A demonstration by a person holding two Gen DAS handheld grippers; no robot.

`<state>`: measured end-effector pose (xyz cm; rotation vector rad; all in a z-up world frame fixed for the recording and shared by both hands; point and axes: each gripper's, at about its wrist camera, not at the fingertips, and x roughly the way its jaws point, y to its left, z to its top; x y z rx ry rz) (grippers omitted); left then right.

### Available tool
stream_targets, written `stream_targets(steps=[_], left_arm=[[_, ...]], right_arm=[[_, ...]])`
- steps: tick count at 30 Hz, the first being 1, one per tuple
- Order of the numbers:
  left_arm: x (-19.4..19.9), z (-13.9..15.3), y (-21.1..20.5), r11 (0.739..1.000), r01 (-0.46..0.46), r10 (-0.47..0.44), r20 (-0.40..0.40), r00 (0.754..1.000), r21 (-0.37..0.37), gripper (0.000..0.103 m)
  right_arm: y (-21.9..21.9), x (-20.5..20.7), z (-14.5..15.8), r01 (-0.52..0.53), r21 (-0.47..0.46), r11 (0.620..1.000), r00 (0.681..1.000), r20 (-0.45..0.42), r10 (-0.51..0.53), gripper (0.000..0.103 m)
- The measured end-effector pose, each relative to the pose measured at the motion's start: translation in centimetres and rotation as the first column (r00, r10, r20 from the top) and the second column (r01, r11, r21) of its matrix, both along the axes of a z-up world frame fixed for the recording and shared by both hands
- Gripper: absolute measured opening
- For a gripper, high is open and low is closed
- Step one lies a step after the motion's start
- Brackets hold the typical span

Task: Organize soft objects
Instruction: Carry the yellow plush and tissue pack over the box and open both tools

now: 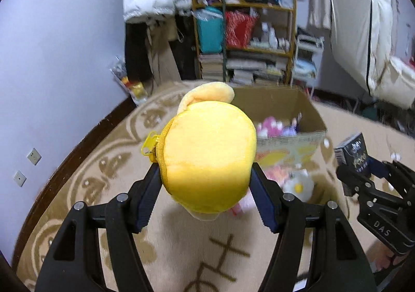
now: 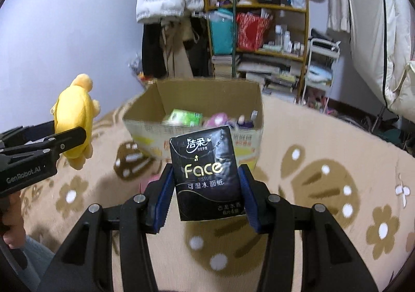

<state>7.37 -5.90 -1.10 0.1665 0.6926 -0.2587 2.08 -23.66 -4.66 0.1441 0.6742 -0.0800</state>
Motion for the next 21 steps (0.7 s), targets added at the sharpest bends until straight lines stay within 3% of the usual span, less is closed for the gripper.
stream_targets(steps=[4, 21], left_arm=[[0.5, 1.4, 0.4, 0.999, -0.019, 0.021, 0.065, 0.998, -0.030, 0.066], [4.1, 4.5, -2.4, 0.999, 0.029, -0.034, 0.176, 0.984, 0.028, 0.066]], right_arm=[[-0.6, 0.6, 1.3, 0.008, -0.013, 1.000, 0.999, 0.048, -0.007, 0.052], [-3.4, 5.2, 5.2, 0.043, -0.047, 0.998, 0.986, 0.163, -0.035, 0.052]])
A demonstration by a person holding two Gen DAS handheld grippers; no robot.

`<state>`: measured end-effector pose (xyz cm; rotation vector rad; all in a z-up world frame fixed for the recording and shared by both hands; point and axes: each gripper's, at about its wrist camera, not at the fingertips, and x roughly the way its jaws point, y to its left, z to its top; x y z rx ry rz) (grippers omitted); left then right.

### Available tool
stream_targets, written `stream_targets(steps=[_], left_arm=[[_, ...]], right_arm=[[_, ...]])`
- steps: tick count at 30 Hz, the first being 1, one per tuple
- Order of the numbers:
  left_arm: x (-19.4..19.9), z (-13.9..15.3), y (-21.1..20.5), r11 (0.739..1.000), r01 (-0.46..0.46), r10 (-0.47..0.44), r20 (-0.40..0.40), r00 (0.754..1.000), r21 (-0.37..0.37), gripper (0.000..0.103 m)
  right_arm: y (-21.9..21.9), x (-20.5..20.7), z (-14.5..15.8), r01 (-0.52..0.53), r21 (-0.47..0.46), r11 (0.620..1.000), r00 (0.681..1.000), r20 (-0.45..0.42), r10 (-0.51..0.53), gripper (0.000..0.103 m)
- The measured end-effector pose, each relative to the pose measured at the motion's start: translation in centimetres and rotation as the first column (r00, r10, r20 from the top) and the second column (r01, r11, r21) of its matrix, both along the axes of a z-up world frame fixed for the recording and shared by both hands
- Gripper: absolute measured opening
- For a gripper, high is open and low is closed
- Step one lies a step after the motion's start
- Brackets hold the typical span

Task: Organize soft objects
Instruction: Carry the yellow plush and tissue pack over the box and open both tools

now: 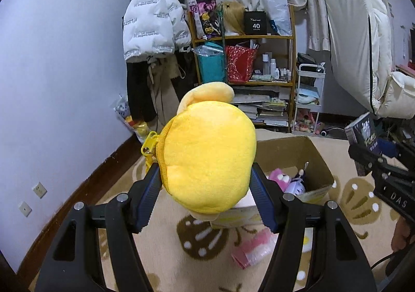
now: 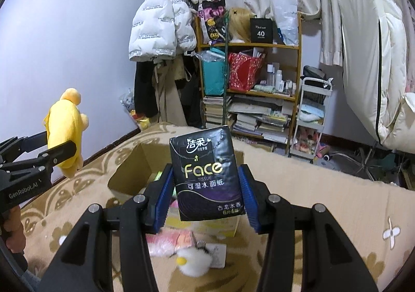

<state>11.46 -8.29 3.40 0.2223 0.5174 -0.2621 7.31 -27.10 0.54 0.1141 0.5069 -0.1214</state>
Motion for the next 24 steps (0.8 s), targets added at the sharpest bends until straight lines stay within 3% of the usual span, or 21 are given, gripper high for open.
stream_targets(steps=[13, 24], left_arm=[[3.6, -1.7, -1.3, 0.999, 0.037, -0.037, -0.001, 0.999, 0.028, 0.066], [5.8, -5.0, -2.8, 0.996, 0.077, -0.074, -0.067, 0.995, 0.041, 0.067]], right_arm=[[-1.1, 3.1, -0.9, -0.023, 0.002, 1.000, 1.000, 0.001, 0.023, 0.052], [-2.4, 5.4, -4.4, -0.037, 0.058, 0.998, 0.998, -0.053, 0.040, 0.052]])
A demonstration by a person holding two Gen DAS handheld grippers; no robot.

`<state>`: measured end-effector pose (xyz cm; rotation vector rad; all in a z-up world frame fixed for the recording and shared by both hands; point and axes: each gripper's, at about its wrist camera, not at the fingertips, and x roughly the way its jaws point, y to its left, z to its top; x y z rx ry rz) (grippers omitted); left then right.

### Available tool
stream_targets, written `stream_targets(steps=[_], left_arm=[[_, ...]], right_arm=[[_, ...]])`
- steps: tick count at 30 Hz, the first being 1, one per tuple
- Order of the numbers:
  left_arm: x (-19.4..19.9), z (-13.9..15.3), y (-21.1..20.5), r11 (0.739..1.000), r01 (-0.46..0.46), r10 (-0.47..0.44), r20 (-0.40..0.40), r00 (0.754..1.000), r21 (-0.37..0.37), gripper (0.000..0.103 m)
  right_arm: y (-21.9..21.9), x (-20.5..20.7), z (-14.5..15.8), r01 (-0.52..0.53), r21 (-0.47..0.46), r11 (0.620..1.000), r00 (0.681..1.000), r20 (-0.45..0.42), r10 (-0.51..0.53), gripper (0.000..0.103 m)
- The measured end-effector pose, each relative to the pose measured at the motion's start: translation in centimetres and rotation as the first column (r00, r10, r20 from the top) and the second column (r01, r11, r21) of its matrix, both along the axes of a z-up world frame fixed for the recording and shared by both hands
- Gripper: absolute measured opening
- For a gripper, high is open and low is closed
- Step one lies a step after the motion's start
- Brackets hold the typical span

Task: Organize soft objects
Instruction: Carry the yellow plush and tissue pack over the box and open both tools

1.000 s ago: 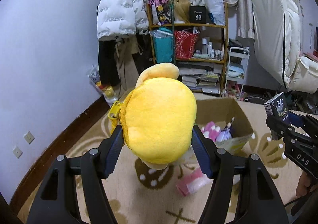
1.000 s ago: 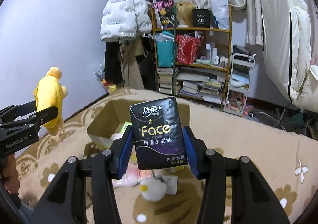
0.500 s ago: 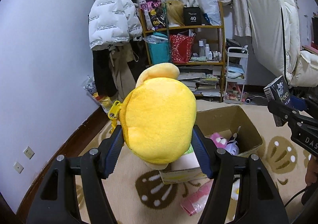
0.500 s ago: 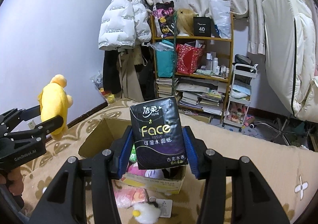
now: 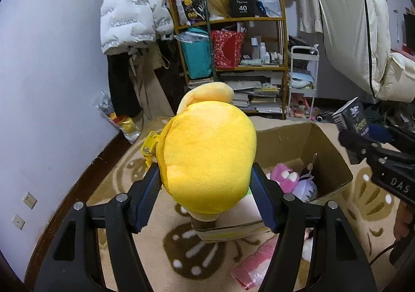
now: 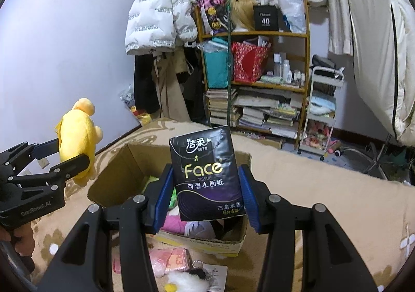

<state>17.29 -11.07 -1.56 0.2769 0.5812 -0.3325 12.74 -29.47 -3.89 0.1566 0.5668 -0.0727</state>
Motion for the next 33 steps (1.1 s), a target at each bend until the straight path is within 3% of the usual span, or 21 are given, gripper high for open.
stream_targets(steps=[5, 24, 31, 33], left_arm=[[0.2, -1.2, -0.8, 1.000, 0.023, -0.022, -0.051, 0.998, 0.011, 0.067], [1.3, -3.2, -1.8, 1.000, 0.015, -0.018, -0.139, 0.990, -0.020, 0.069], [1.5, -3.3, -1.7, 0.999, 0.013, -0.019, -0.154, 0.988, -0.041, 0.081], [1.5, -3.3, -1.6, 0.999, 0.011, -0.017, -0.156, 0.988, -0.040, 0.085]], right_arm=[[-0.2, 0.8, -1.9, -0.005, 0.053, 0.999, 0.999, -0.042, 0.008, 0.053], [0.6, 1.2, -3.6, -0.052, 0.012, 0.999, 0.996, -0.068, 0.052, 0.053], [0.7, 1.4, -4.0, -0.078, 0.027, 0.997, 0.994, -0.077, 0.080, 0.054], [0.8, 1.4, -4.1, -0.082, 0.022, 0.996, 0.993, -0.079, 0.083, 0.065]])
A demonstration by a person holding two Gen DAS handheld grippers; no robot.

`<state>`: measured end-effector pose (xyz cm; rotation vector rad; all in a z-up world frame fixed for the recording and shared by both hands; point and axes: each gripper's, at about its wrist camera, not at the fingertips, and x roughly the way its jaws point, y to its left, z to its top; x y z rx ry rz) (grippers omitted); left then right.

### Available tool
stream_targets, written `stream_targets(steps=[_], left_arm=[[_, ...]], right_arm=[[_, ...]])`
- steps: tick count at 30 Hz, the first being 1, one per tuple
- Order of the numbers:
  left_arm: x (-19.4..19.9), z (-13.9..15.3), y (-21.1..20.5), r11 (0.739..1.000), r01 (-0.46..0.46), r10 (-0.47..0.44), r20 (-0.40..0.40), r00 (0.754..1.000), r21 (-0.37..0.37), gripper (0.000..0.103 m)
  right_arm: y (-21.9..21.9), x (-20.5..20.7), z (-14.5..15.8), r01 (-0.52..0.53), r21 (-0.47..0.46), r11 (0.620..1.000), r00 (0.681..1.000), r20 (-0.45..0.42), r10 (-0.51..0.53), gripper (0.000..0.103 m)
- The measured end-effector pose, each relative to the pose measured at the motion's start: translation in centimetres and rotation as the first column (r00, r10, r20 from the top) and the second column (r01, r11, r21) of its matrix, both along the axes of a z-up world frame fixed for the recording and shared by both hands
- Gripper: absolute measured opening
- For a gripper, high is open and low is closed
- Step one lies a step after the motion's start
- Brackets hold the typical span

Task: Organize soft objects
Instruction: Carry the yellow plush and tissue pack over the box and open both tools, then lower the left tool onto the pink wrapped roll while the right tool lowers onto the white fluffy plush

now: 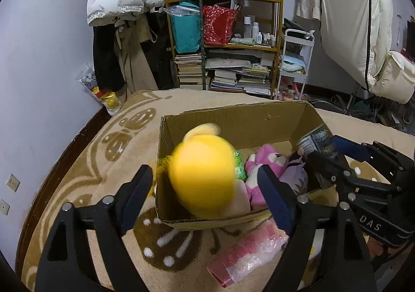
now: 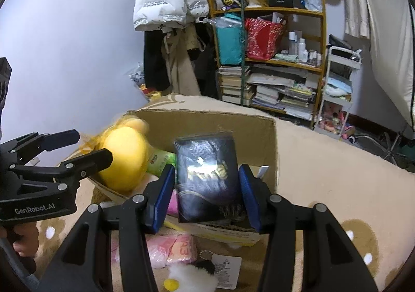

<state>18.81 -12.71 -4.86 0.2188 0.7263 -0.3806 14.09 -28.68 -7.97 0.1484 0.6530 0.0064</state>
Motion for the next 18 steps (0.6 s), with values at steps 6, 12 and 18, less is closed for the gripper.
stream_targets(steps=[6, 12, 18], left_arm=[[-0.2, -0.1, 0.6, 1.000, -0.005, 0.006, -0.024, 1.000, 0.024, 0.088], [-1.2, 0.7, 1.3, 0.999, -0.023, 0.024, -0.023, 0.999, 0.043, 0.096], [-2.8, 1.2, 2.2, 0.999, -0.017, 0.019, -0.036, 0.999, 0.050, 0.100]], right_arm=[[0.2, -0.6, 0.4, -0.023, -0.003, 1.000, 1.000, 0.021, 0.023, 0.082], [0.2, -1.8, 0.9, -0.006, 0.008, 1.000, 1.000, 0.021, 0.006, 0.094], [0.1, -3.6, 1.4, 0.004, 0.009, 1.000, 1.000, 0.018, -0.004, 0.103]])
